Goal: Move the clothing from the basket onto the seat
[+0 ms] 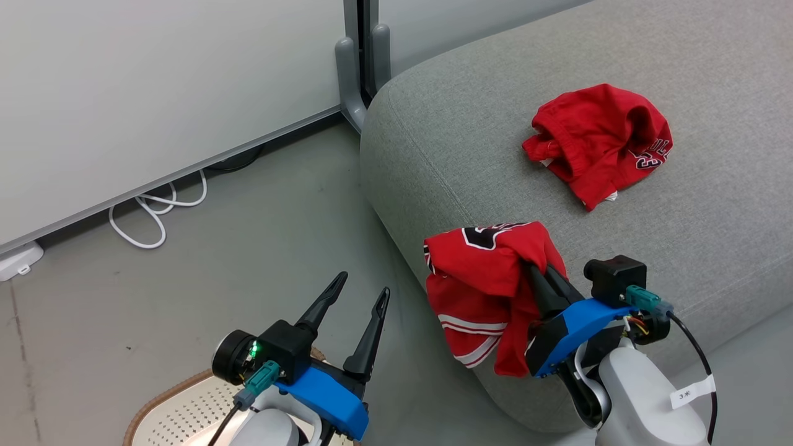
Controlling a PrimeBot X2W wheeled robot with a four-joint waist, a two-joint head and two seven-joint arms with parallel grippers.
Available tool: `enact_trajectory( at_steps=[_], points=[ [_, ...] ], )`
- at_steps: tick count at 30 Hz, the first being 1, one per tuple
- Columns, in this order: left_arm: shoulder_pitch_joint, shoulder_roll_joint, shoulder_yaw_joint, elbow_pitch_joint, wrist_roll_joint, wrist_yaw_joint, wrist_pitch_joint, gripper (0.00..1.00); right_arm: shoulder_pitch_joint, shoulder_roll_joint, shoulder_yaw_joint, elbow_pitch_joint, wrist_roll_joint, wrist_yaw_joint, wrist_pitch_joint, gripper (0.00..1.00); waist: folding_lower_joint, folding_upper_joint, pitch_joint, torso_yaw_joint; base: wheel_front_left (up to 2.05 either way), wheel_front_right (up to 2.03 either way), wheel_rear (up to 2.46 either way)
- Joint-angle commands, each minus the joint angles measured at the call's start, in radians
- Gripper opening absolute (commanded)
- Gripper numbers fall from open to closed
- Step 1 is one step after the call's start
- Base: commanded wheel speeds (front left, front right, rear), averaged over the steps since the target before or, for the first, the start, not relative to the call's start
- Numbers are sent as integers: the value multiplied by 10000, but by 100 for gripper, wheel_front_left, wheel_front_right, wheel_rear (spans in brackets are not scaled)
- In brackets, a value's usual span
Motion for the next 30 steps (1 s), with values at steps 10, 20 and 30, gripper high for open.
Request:
enact_trajectory(
  at_steps=[10, 20, 30],
  points=[
    [-279, 288, 105, -240, 163, -23, -47, 100, -1081, -77, -884, -185, -126, 5, -199, 0, 0, -1, 534, -80, 0, 0, 0],
    [-706, 888, 113, -899, 489, -23, -47, 100, -3265, -583, -2338, -647, -97, 5, 262, 0, 0, -1, 1936, -201, 0, 0, 0],
    [-1272, 1703, 81, -1904, 924, -23, -47, 100, -5631, -1632, -3995, -1079, 287, 5, 741, 0, 0, -1, 3901, -89, 0, 0, 0]
  ],
)
